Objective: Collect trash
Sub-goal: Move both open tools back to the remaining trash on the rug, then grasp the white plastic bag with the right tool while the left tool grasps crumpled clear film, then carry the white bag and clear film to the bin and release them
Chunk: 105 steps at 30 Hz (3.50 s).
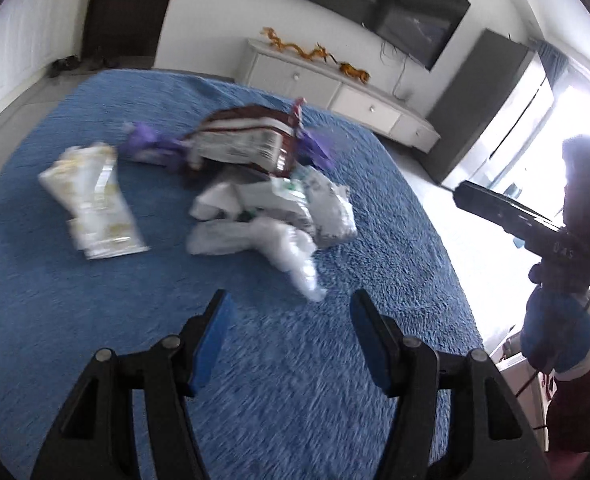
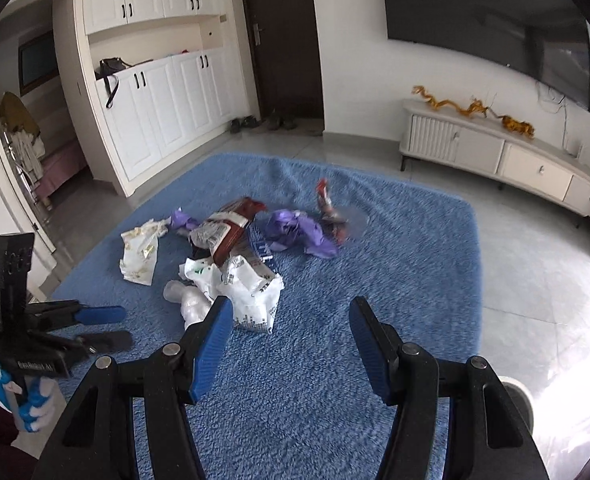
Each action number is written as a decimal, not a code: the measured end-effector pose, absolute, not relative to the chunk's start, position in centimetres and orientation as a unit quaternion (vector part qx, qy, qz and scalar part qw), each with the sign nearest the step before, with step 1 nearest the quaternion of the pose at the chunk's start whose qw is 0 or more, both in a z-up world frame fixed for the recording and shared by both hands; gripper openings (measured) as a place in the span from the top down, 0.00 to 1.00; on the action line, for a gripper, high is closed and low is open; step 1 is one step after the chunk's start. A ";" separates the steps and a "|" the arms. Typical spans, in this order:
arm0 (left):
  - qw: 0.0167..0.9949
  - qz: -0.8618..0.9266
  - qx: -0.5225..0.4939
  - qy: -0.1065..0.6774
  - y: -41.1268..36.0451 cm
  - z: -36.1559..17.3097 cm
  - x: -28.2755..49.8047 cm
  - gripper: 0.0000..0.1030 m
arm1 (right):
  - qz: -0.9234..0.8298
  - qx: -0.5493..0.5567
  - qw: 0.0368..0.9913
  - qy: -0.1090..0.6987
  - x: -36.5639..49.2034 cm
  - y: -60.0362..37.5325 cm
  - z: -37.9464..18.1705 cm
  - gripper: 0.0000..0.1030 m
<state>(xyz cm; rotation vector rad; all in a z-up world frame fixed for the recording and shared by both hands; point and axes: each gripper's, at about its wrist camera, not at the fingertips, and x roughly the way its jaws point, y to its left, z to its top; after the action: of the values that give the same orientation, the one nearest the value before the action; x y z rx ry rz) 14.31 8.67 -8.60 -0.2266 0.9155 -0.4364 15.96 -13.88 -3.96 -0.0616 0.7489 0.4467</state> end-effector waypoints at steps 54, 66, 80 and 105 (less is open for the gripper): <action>0.891 -0.190 -0.108 0.398 8.8 -5.8 11.6 0.91 | 0.264 0.042 0.896 0.355 13.9 -18.9 -4.6 0.69; 0.876 -0.275 -0.035 0.394 -2.7 -2.3 12.5 0.91 | 0.152 0.106 0.932 0.310 9.6 -31.5 -4.2 0.69; 0.799 -0.401 0.079 0.440 -22.0 -6.2 14.9 0.91 | -0.017 0.168 0.918 0.360 7.8 -44.1 -10.9 0.69; 0.722 -0.434 0.037 0.537 -36.0 -14.3 22.2 0.50 | -0.106 0.198 0.868 0.444 10.9 -50.6 -20.1 0.45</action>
<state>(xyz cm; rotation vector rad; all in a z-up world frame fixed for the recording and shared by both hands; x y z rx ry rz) 22.18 -36.03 -14.25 0.0821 1.1868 -0.9582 10.93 -50.58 -20.05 0.4140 0.9291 -0.2213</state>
